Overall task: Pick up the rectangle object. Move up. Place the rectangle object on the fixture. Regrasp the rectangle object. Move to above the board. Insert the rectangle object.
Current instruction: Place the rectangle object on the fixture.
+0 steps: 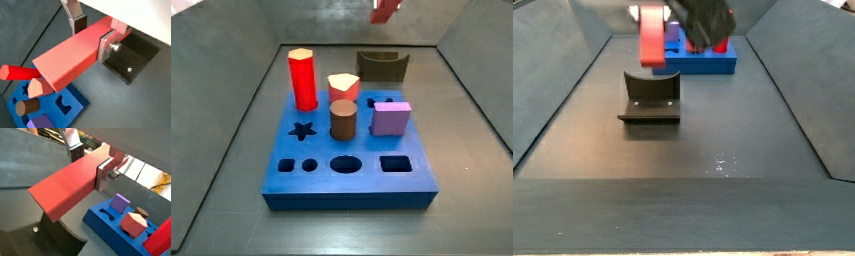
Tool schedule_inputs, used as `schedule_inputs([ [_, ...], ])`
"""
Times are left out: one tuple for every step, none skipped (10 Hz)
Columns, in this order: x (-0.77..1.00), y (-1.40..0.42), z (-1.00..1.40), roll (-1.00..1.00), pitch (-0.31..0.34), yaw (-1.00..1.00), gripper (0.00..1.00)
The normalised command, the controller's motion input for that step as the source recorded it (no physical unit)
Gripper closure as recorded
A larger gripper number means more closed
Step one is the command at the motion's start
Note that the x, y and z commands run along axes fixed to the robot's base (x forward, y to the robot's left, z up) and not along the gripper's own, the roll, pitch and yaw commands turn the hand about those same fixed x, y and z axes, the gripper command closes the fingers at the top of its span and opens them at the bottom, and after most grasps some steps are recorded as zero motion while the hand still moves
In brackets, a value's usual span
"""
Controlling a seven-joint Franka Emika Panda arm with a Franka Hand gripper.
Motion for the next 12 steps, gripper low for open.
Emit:
schedule_inputs([
  [0.16, 0.14, -1.0, -0.91, 0.28, -0.17, 1.0],
  [0.17, 0.14, -1.0, -0.77, 0.244, -0.21, 1.0],
  [0.19, 0.14, -1.0, -0.57, 0.179, -0.25, 1.0],
  [0.2, 0.15, -1.0, -0.41, 0.134, -0.26, 1.0],
  [0.21, 0.14, -1.0, -0.32, 0.103, -0.25, 1.0],
  [0.22, 0.14, -1.0, -0.2, 0.03, -0.23, 1.0],
  [0.2, 0.14, -0.93, -0.19, 0.001, -0.22, 1.0],
  [0.16, 0.1, -0.68, -0.19, -0.032, -0.18, 1.0],
  [0.13, 0.08, -0.51, -0.18, -0.041, -0.15, 1.0],
  [0.1, 0.08, -0.35, -0.15, -0.049, -0.11, 1.0],
  [0.08, 0.09, -0.33, -0.14, -0.065, -0.08, 1.0],
  [0.08, 0.09, -0.33, -0.13, -0.063, -0.07, 1.0],
])
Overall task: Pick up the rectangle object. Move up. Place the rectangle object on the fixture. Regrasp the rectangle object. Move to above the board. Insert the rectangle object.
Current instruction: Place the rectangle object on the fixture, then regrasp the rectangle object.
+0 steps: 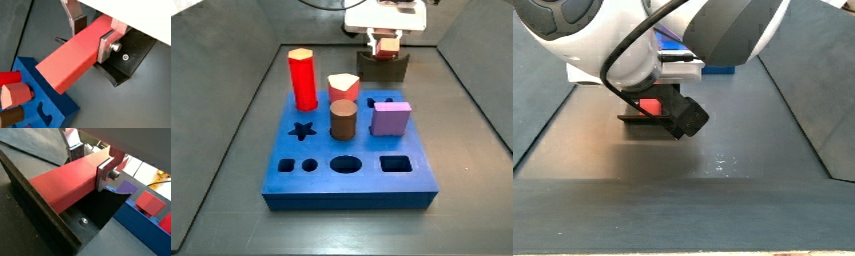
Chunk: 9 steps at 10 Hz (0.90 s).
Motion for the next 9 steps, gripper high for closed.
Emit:
schedule_inputs([
  [0.08, 0.09, -0.33, -0.13, -0.06, -0.05, 1.0],
  [0.0, 0.0, 0.0, 0.0, 0.0, 0.0, 0.0],
  [0.0, 0.0, 1.0, 0.05, 0.003, -0.01, 0.0],
  [0.0, 0.0, 1.0, 0.05, 0.003, -0.01, 0.0],
  [-0.02, 0.0, 1.0, 0.07, 0.017, 0.0, 0.0],
  [-0.03, 0.0, 1.0, 0.07, 0.022, 0.01, 0.0],
  [-0.04, 0.0, 1.0, 0.07, 0.039, 0.01, 0.0],
  [-0.04, 0.0, 0.91, 0.07, 0.051, 0.0, 0.0],
  [-0.03, 0.0, 0.68, 0.06, 0.062, 0.0, 0.0],
])
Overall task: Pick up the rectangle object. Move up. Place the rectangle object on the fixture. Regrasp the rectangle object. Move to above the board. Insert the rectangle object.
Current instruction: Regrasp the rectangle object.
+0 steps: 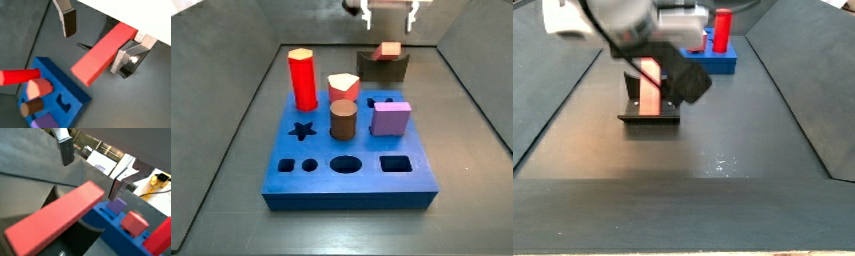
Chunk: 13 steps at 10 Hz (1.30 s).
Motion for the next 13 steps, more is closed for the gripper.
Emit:
schedule_inputs([
  [-0.03, 0.0, 0.56, 0.05, 0.063, -0.01, 0.0],
  [-0.03, 0.0, 0.25, 0.05, 0.064, -0.02, 0.0],
  [0.0, -1.0, 0.95, 1.0, 0.042, 0.02, 0.0],
  [0.01, -1.0, 0.86, 1.0, 0.04, 0.02, 0.0],
  [-0.02, -1.0, 0.84, 1.0, 0.033, 0.02, 0.0],
  [-0.07, -1.0, 0.78, 1.0, 0.023, 0.02, 0.0],
  [-0.08, -0.9, 0.61, 1.0, 0.019, 0.02, 0.0],
  [-0.06, -0.66, 0.31, 1.0, 0.015, 0.02, 0.0],
  [-0.05, -0.54, 0.17, 1.0, 0.014, 0.02, 0.0],
  [-0.02, -0.28, 0.06, 1.0, 0.011, 0.02, 0.0],
  [-0.03, -0.09, 0.06, 1.0, 0.009, 0.02, 0.0],
  [-0.03, -0.03, 0.03, 1.0, 0.005, 0.02, 0.0],
  [-0.03, -0.05, 0.02, 1.0, 0.001, 0.02, 0.0],
])
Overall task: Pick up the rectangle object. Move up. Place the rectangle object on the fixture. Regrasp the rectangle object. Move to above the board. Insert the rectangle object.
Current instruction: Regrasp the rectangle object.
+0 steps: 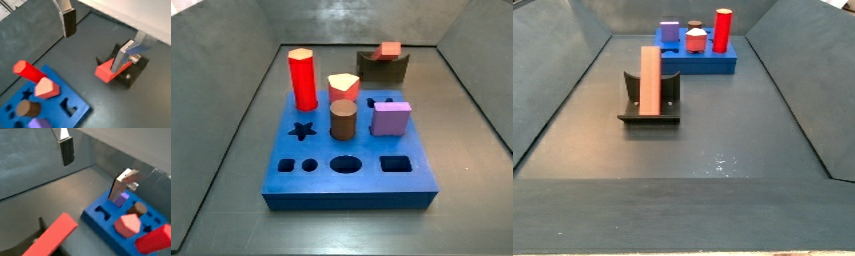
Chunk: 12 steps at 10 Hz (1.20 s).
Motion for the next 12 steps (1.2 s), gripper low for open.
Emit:
schedule_inputs([
  [-0.03, -0.03, 0.02, 1.0, -0.004, 0.03, 0.0],
  [-0.02, -0.02, 0.01, 1.0, -0.007, 0.03, 0.0],
  [-0.01, -0.02, 0.01, 1.0, -0.013, 0.03, 0.0],
  [0.0, -0.02, 0.01, 1.0, -0.015, 0.03, 0.0],
  [0.0, -0.02, 0.01, 1.0, -0.016, 0.03, 0.0],
  [0.0, -0.02, 0.0, 1.0, -0.013, 0.03, 0.0],
  [0.0, -0.02, 0.0, 1.0, -0.005, 0.03, 0.0],
  [0.01, -0.02, 0.0, 1.0, 0.002, 0.03, 0.0],
  [0.03, -0.02, 0.0, 1.0, 0.012, 0.04, 0.0],
  [0.03, -0.03, 0.0, 1.0, 0.02, 0.04, 0.0],
  [0.05, -0.03, 0.0, 1.0, 0.035, 0.04, 0.0],
  [0.06, -0.03, 0.0, 1.0, 0.051, 0.05, 0.0],
])
